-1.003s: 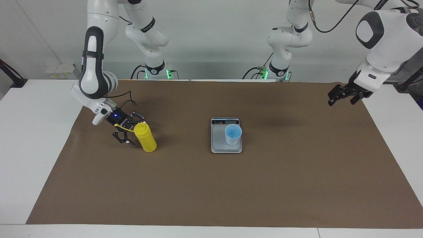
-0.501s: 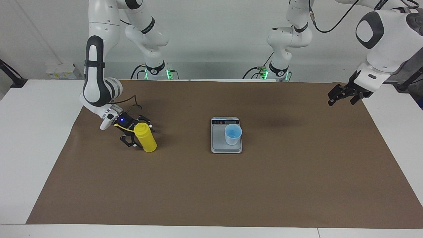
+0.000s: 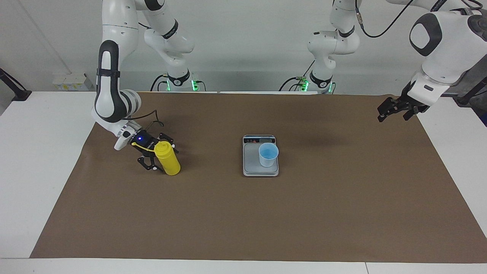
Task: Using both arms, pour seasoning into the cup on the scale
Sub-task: 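Reach the right gripper to the yellow bottle and grasp it, then lift the yellow bottle with the right gripper over the cup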
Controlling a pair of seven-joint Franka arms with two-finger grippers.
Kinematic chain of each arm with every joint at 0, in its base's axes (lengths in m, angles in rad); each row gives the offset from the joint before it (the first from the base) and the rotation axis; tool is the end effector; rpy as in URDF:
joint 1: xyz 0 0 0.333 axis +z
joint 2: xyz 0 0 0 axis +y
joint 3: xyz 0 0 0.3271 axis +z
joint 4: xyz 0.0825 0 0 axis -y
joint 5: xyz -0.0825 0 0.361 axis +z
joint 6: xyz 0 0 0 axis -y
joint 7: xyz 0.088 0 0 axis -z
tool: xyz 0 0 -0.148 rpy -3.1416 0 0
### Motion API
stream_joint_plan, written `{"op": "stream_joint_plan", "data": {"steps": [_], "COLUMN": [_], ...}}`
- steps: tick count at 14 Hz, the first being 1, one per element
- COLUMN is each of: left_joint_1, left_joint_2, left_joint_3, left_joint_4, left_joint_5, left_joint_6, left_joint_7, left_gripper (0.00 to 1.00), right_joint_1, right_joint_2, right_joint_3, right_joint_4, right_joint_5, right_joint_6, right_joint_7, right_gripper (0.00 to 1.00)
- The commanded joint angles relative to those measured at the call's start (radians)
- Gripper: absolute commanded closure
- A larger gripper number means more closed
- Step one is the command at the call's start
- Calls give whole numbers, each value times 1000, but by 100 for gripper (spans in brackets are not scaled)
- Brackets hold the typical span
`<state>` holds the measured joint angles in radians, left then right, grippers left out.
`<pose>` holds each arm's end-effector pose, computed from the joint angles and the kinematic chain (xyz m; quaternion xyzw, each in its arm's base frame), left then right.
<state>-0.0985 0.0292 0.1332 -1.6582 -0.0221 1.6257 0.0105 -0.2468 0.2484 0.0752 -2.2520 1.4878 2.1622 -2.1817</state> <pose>0.5386 0.0147 0.5445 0.9994 0.0131 -0.0305 0.0098 0.5356 -0.0181 0.2632 -0.7797 -0.3581 -0.4105 0.3086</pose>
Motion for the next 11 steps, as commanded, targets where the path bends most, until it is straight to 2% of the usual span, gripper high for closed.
{"op": "stream_joint_plan", "data": {"steps": [1,4,7,11], "left_joint_1": [-1,-1,-1,-1], "left_joint_2": [-25,-25,-25,-25], "left_joint_3": [3,3,3,3], "left_joint_4": [-28,-28,-28,-28], "left_joint_5": [2,1,1,1], "left_joint_6": [19,19,19,19], "left_joint_7": [2,2,2,2], "left_gripper": [0,0,0,0], "right_joint_1": [3,4,24,98], "right_joint_2": [0,-6,-12,-55], "right_joint_3": [8,11,9,9], "right_joint_4": [11,17,22,46], "right_joint_5": [23,23,23,0], "right_joint_6": [-1,10,25,109], "right_joint_7": [23,28,37,141], "right_gripper": [5,33,56,59]}}
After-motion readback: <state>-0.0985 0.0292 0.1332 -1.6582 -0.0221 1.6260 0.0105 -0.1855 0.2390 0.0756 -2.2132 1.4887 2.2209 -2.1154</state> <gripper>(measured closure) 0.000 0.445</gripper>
